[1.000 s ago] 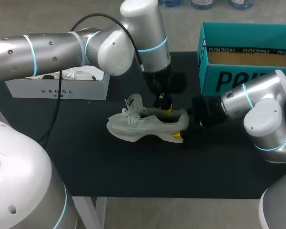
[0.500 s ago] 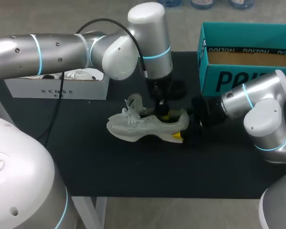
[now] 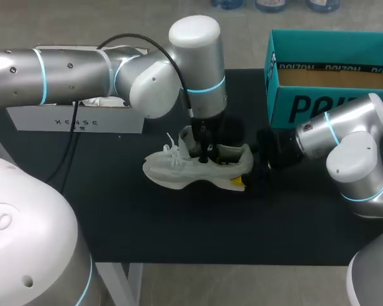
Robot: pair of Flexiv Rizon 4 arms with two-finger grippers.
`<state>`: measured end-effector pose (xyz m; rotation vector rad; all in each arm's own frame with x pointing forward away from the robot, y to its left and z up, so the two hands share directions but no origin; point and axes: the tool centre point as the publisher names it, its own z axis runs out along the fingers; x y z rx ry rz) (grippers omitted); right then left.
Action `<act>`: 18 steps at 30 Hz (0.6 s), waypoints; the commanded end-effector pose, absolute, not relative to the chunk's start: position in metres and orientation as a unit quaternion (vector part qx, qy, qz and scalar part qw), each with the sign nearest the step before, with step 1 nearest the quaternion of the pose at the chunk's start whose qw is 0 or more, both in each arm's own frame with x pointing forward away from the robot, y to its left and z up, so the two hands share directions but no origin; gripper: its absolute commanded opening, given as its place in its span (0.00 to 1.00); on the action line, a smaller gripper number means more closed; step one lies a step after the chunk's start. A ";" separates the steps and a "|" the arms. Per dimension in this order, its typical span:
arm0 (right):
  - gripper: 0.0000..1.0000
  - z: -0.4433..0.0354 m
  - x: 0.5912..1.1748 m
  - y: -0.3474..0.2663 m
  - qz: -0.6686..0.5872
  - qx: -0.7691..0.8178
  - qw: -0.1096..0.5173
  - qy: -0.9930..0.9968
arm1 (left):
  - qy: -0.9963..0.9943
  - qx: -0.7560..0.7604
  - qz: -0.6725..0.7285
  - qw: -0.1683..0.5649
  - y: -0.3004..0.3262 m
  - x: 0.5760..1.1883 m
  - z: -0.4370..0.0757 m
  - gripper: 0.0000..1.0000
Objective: Take the shoe out of the shoebox, open the shoe tongue, remove and reinsert the insole, then place the shoe into the shoebox
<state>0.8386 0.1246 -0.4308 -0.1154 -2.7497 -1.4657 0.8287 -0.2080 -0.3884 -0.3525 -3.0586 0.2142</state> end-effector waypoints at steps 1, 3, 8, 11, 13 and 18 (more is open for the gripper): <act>0.00 -0.436 0.839 0.125 -0.469 -0.038 0.012 -0.882 | -0.991 -0.112 0.071 0.031 -0.209 0.828 -0.393 0.00; 0.00 -0.436 0.839 0.125 -0.469 -0.038 0.012 -0.882 | -0.990 -0.111 0.075 0.034 -0.208 0.826 -0.394 0.00; 0.00 -0.436 0.839 0.125 -0.469 -0.038 0.012 -0.882 | -0.990 -0.106 0.073 0.051 -0.202 0.820 -0.402 0.00; 0.00 -0.436 0.839 0.125 -0.469 -0.038 0.012 -0.882 | -0.991 -0.100 0.073 0.056 -0.199 0.818 -0.408 0.00; 0.00 -0.436 0.839 0.125 -0.469 -0.038 0.012 -0.882 | -0.990 -0.097 0.087 0.059 -0.197 0.816 -0.409 0.00; 0.00 -0.436 0.839 0.125 -0.469 -0.038 0.012 -0.882 | -0.988 -0.100 0.095 0.065 -0.192 0.813 -0.407 0.18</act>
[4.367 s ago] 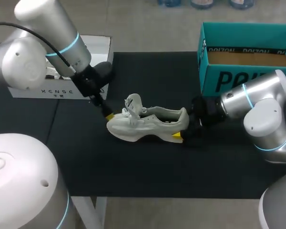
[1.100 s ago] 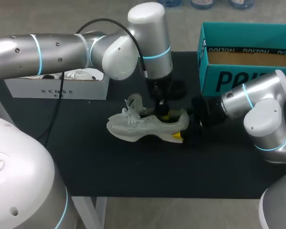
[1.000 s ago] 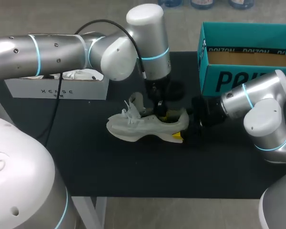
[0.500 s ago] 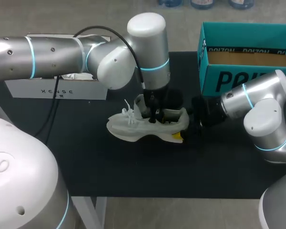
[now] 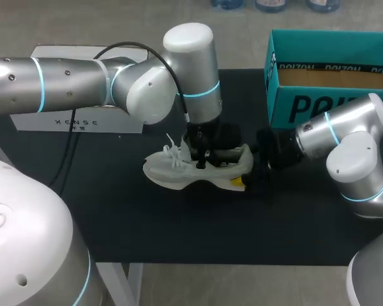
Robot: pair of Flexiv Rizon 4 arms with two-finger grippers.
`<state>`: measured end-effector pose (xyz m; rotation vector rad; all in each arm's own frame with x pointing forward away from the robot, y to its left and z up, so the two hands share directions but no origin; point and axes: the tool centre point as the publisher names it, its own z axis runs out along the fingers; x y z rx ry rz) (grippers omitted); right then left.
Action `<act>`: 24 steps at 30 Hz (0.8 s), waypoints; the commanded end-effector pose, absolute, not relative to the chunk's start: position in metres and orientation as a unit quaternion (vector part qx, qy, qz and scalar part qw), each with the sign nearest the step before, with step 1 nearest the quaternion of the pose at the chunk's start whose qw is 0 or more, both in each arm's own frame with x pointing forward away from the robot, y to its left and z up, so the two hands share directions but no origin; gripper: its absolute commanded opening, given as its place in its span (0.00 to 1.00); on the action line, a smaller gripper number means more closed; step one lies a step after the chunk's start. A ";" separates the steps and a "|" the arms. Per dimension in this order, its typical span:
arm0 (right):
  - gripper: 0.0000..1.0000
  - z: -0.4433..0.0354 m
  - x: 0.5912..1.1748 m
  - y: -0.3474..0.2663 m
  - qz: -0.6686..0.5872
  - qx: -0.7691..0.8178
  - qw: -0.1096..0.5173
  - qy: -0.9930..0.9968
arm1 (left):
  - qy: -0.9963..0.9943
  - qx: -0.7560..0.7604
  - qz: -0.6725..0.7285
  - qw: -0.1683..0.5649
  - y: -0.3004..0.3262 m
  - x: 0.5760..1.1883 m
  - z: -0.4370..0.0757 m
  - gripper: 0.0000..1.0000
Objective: Take the shoe out of the shoebox, open the shoe tongue, remove and reinsert the insole, then place the shoe into the shoebox
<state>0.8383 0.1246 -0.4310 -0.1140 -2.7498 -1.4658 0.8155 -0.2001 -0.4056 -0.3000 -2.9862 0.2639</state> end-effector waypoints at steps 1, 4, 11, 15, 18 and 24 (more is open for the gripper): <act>0.00 -0.436 0.839 0.125 -0.469 -0.038 0.012 -0.882 | -0.988 -0.100 0.095 0.065 -0.192 0.812 -0.406 0.18; 0.00 -0.436 0.839 0.125 -0.469 -0.038 0.012 -0.882 | -0.990 -0.095 0.083 0.065 -0.188 0.812 -0.407 0.15; 0.00 -0.436 0.839 0.125 -0.469 -0.038 0.012 -0.882 | -0.992 -0.092 0.062 0.055 -0.190 0.817 -0.419 0.04; 0.00 -0.436 0.839 0.125 -0.469 -0.038 0.012 -0.882 | -0.994 -0.089 0.059 0.035 -0.190 0.822 -0.425 0.16; 0.00 -0.436 0.839 0.125 -0.469 -0.038 0.012 -0.882 | -0.995 -0.089 0.051 0.009 -0.189 0.824 -0.427 0.14; 0.00 -0.436 0.839 0.125 -0.469 -0.038 0.012 -0.882 | -0.996 -0.074 0.042 -0.041 -0.187 0.829 -0.432 0.41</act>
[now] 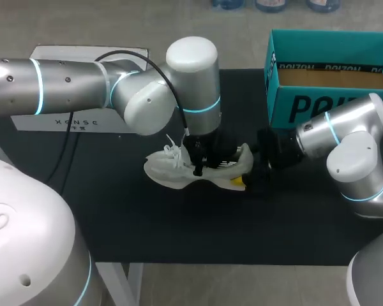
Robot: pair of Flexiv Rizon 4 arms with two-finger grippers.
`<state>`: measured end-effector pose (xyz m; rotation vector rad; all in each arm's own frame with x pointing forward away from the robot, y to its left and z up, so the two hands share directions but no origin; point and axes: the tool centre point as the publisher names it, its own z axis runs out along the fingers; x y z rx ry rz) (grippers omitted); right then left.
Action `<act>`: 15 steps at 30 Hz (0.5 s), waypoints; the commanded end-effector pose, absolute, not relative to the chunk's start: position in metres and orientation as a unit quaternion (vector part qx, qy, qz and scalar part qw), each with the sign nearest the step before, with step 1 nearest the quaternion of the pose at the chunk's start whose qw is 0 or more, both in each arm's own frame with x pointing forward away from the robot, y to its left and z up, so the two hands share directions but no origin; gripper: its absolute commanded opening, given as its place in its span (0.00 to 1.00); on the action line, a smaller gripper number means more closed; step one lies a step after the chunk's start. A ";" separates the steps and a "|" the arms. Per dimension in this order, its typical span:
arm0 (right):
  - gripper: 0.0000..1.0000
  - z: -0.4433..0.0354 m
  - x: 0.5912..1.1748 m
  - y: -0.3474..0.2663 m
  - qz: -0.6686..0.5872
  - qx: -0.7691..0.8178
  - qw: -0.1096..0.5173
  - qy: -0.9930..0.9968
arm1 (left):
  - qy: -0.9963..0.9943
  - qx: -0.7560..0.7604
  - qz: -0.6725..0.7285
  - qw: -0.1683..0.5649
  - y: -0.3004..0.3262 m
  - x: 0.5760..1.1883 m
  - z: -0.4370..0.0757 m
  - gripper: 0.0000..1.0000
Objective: Take the shoe out of the shoebox, open the shoe tongue, remove and reinsert the insole, then place the shoe into the shoebox
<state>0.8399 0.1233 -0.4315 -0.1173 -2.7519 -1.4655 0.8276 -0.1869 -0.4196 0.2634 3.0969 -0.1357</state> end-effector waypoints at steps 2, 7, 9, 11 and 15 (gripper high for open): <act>0.00 -0.436 0.839 0.125 -0.469 -0.038 0.012 -0.882 | 0.995 0.065 -0.040 0.056 -0.187 0.831 -0.433 0.44; 0.00 -0.436 0.839 0.125 -0.469 -0.038 0.012 -0.882 | 0.995 0.059 -0.036 0.068 -0.188 0.836 -0.440 0.62; 0.00 -0.436 0.839 0.125 -0.469 -0.038 0.012 -0.882 | 0.996 0.059 -0.033 0.065 -0.189 0.838 -0.445 0.49; 0.00 -0.436 0.839 0.125 -0.469 -0.038 0.012 -0.882 | 0.996 0.056 -0.030 0.064 -0.189 0.840 -0.450 0.47; 0.00 -0.436 0.839 0.125 -0.469 -0.038 0.012 -0.882 | 0.996 0.042 -0.016 0.079 -0.188 0.843 -0.458 0.33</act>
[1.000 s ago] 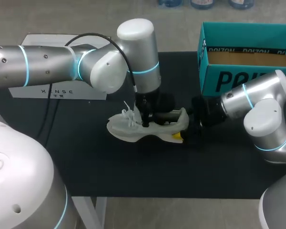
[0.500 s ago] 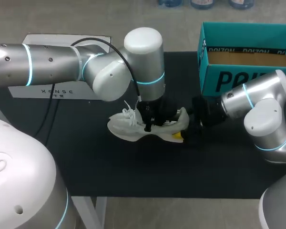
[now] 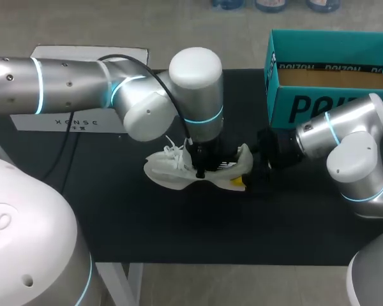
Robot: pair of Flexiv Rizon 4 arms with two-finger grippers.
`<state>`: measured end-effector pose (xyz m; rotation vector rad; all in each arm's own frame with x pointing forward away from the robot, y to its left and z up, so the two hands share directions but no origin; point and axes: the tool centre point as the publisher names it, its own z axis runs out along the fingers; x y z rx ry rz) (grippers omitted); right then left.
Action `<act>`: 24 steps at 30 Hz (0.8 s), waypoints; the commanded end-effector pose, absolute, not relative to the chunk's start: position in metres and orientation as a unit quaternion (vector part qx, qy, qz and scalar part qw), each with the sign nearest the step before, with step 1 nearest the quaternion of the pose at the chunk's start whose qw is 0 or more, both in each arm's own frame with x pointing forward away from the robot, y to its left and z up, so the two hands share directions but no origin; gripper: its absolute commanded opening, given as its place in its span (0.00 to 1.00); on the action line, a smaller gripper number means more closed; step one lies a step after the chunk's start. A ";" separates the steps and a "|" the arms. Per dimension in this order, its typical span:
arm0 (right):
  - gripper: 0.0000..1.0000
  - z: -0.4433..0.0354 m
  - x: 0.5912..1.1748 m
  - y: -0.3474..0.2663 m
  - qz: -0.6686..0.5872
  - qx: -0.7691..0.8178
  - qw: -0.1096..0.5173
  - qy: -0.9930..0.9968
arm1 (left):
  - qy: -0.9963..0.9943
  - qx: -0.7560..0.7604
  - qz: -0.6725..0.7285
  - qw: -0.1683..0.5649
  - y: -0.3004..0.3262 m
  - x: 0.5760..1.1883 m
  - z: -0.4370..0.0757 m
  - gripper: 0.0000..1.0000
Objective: Take the shoe out of the shoebox, open the shoe tongue, remove and reinsert the insole, then place the shoe into the shoebox
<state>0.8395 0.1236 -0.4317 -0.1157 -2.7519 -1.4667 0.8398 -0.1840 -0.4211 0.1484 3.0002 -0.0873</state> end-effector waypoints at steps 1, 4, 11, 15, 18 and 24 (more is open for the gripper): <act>0.00 -0.436 0.839 0.125 -0.469 -0.038 0.012 -0.882 | 0.996 0.038 -0.019 0.077 -0.187 0.845 -0.460 0.26; 0.00 -0.436 0.839 0.125 -0.469 -0.038 0.012 -0.882 | 0.996 0.022 -0.012 0.086 -0.184 0.848 -0.463 0.00; 0.00 -0.436 0.839 0.125 -0.469 -0.038 0.012 -0.882 | 0.997 0.015 -0.016 0.068 -0.183 0.850 -0.474 0.00; 0.00 -0.436 0.839 0.125 -0.469 -0.038 0.012 -0.882 | 0.998 0.000 -0.038 0.053 -0.181 0.843 -0.461 0.00; 0.00 -0.436 0.839 0.125 -0.469 -0.038 0.012 -0.882 | 0.997 -0.013 -0.057 0.052 -0.179 0.838 -0.444 0.00; 0.00 -0.436 0.839 0.125 -0.469 -0.038 0.012 -0.882 | 0.994 -0.030 -0.090 0.049 -0.175 0.832 -0.416 0.00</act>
